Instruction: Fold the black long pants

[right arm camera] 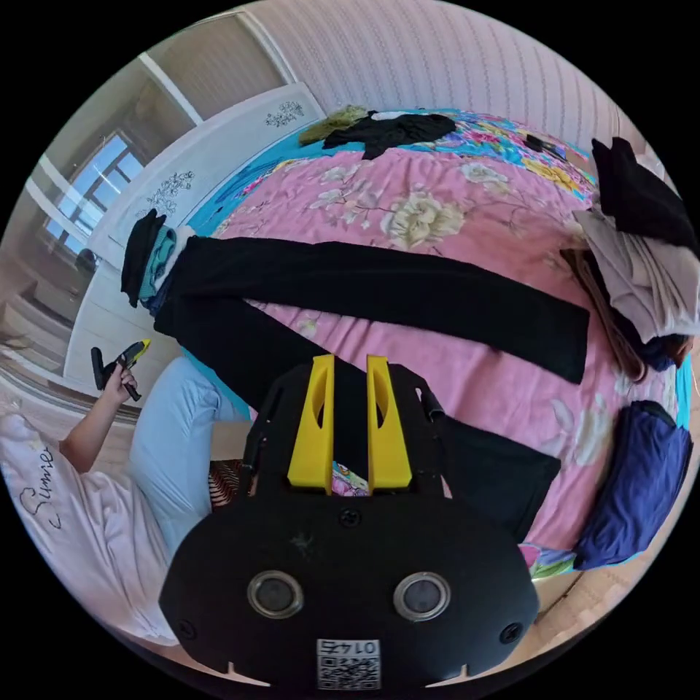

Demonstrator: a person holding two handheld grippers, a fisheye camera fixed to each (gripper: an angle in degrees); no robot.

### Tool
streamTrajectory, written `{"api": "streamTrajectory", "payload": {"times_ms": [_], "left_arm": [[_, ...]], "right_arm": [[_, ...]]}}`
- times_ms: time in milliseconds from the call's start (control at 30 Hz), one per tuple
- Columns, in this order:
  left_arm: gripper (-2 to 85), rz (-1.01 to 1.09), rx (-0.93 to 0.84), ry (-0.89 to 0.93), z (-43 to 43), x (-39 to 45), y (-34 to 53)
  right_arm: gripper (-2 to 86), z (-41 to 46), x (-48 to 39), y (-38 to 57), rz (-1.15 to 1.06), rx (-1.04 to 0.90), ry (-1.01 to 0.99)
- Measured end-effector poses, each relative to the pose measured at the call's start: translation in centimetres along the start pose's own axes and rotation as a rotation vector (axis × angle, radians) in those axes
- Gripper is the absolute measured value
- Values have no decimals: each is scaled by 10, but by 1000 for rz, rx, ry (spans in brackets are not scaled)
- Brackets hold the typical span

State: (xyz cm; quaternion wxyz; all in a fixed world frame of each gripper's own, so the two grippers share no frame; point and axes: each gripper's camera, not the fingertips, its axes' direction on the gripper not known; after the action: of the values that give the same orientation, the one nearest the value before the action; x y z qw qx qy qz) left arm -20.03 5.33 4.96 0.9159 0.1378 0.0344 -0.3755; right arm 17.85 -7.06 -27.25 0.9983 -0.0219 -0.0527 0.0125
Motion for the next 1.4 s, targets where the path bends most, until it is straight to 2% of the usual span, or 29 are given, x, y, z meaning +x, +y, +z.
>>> {"api": "streamTrajectory", "payload": {"times_ms": [100, 233, 367, 433, 533, 667, 700, 833, 1000, 1233, 1400], "left_arm": [[41, -153, -8, 59, -11, -46, -21], [72, -212, 21, 113, -23, -62, -40], [77, -202, 32, 37, -35, -51, -59], [76, -196, 31, -15, -39, -45, -63], [67, -205, 22, -30, -48, -41, -71], [-1, -37, 60, -57, -71, -19, -82], [-5, -49, 71, -49, -78, -18, -83], [-9, -175, 102, 43, -96, -32, -80], [-10, -94, 84, -13, -117, -23, -85], [-10, -59, 124, 63, -151, -15, -95], [-10, -2, 92, 25, -169, -8, -104]], "right_arm": [[83, -2, 52, 39, 318, -11, 56], [106, -29, 108, 111, 660, 150, 20], [109, -24, 131, 146, 796, 127, 29], [109, -7, 140, 159, 855, 107, -44], [100, -7, 139, 169, 876, 161, -86], [57, -17, 135, 177, 828, 188, -87], [37, -22, 131, 180, 809, 208, -75], [20, -35, 122, 194, 774, 268, -114], [13, -47, 117, 215, 758, 336, -218], [11, -61, 100, 215, 697, 340, -211], [10, -69, 88, 202, 633, 299, -160]]}}
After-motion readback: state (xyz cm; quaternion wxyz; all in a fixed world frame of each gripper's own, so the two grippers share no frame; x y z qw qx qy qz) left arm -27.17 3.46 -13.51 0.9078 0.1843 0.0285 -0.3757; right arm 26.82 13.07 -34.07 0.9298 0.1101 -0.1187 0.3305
